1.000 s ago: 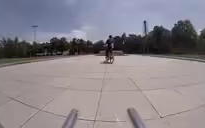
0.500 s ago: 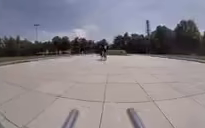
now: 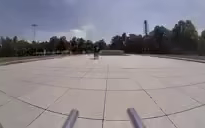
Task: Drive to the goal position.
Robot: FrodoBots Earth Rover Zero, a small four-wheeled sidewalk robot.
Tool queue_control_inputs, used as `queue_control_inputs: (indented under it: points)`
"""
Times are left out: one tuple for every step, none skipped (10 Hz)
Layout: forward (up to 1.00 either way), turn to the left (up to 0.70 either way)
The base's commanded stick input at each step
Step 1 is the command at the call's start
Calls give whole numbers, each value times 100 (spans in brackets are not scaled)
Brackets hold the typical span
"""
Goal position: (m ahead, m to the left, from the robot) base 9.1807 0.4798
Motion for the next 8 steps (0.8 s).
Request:
queue_control_inputs:
  points:
    - [70, 0]
    - [70, 0]
    - [70, 0]
    - [70, 0]
    - [70, 0]
    - [70, 0]
    - [70, 0]
    - [70, 0]
